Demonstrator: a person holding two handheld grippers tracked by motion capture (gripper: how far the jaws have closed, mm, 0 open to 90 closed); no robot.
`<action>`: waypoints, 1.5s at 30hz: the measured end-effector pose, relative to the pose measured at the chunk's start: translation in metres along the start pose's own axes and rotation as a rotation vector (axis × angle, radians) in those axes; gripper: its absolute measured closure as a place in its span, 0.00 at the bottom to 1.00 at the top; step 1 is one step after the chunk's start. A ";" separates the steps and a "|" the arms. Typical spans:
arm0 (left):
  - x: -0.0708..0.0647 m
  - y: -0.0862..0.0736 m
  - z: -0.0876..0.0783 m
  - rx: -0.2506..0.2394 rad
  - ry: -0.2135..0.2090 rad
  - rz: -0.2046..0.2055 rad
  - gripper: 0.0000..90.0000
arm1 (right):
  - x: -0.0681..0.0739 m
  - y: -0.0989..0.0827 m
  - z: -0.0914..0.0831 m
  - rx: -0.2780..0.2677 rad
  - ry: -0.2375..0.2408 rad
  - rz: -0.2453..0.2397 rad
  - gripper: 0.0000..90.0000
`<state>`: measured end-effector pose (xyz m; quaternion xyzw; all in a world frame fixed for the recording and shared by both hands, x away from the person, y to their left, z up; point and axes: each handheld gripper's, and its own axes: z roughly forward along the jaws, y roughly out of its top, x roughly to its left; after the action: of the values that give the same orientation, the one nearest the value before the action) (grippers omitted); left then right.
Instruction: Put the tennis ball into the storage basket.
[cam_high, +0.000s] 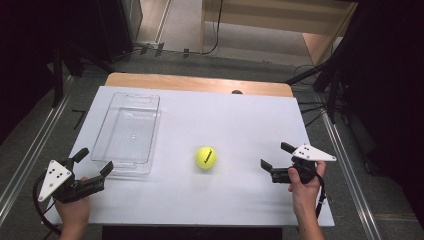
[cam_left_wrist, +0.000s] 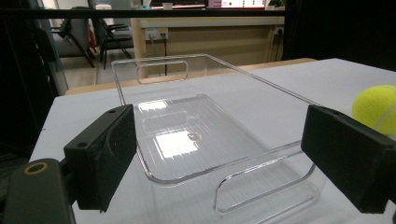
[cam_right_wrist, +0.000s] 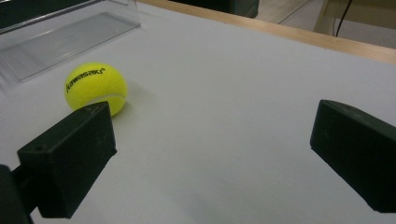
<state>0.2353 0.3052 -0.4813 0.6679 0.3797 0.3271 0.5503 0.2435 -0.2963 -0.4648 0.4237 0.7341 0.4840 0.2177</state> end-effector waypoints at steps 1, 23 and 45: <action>0.000 0.000 0.000 -0.002 0.000 0.000 0.12 | 0.000 0.000 0.001 0.001 0.000 -0.001 0.00; 0.000 0.000 0.000 -0.004 -0.003 -0.001 0.12 | 0.016 0.033 0.024 0.063 0.057 -0.078 0.00; 0.000 0.000 0.000 -0.007 -0.005 -0.004 0.12 | 0.027 0.051 0.045 0.129 0.103 -0.096 0.00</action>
<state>0.2356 0.3049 -0.4813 0.6661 0.3785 0.3257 0.5540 0.2831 -0.2414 -0.4363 0.3757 0.7934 0.4459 0.1750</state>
